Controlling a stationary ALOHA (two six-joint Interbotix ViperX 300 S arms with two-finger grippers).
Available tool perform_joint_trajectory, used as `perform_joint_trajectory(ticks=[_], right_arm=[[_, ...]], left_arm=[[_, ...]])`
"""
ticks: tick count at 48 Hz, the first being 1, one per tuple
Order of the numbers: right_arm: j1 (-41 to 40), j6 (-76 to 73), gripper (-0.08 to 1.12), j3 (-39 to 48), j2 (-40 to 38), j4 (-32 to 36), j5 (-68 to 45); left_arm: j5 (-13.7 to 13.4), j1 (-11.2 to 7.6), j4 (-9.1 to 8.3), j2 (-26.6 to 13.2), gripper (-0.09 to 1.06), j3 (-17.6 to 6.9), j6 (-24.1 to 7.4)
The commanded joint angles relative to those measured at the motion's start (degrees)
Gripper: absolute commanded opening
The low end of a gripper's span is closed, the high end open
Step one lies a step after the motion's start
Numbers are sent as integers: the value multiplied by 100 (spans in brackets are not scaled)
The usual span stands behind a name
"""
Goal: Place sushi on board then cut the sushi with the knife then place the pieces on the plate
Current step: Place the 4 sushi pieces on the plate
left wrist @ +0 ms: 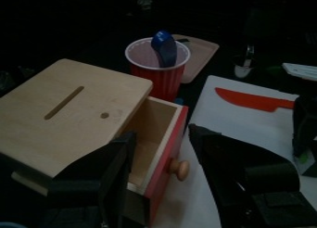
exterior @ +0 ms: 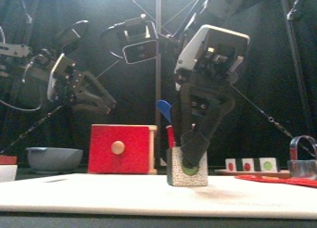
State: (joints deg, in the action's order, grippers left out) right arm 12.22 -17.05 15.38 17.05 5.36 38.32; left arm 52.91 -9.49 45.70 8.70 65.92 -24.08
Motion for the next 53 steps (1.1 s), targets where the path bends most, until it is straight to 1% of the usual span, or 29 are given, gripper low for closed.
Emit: perform_joint_trajectory(ticks=[1, 9, 19, 25, 30, 33, 38, 44, 47, 53], right_arm=[[-70, -26, 75, 26, -316, -35, -62], [-132, -62, 72, 158, -457, -53, -299], [-193, -97, 61, 149, -483, -53, -308], [-308, -185, 59, 352, -826, -53, -211], [-536, -589, 59, 826, -1485, -9, -35], [-729, -984, 59, 1292, -2127, 53, 123], [-1002, -1731, 59, 2092, -3146, 343, 396], [-1310, -2795, 59, 3006, -4184, 773, 703], [-1389, -3357, 59, 3375, -4579, 967, 817], [-1468, -4254, 59, 3938, -5054, 1301, 958]], left_arm=[[26, 0, -9, 35, 86, -70, -9], [26, 0, -9, 35, 86, -70, 0], [26, -9, 0, 35, 86, -70, 0], [26, -9, 0, 35, 86, -53, 0], [26, -9, 0, 35, 86, -44, 0], [26, -26, 0, 35, 86, -35, 0], [26, -26, 18, 9, 86, -44, 0], [26, -26, 9, -9, 86, -35, -18], [26, -26, 18, -18, 86, -35, -18], [18, -26, 0, -18, 86, -35, -26]])
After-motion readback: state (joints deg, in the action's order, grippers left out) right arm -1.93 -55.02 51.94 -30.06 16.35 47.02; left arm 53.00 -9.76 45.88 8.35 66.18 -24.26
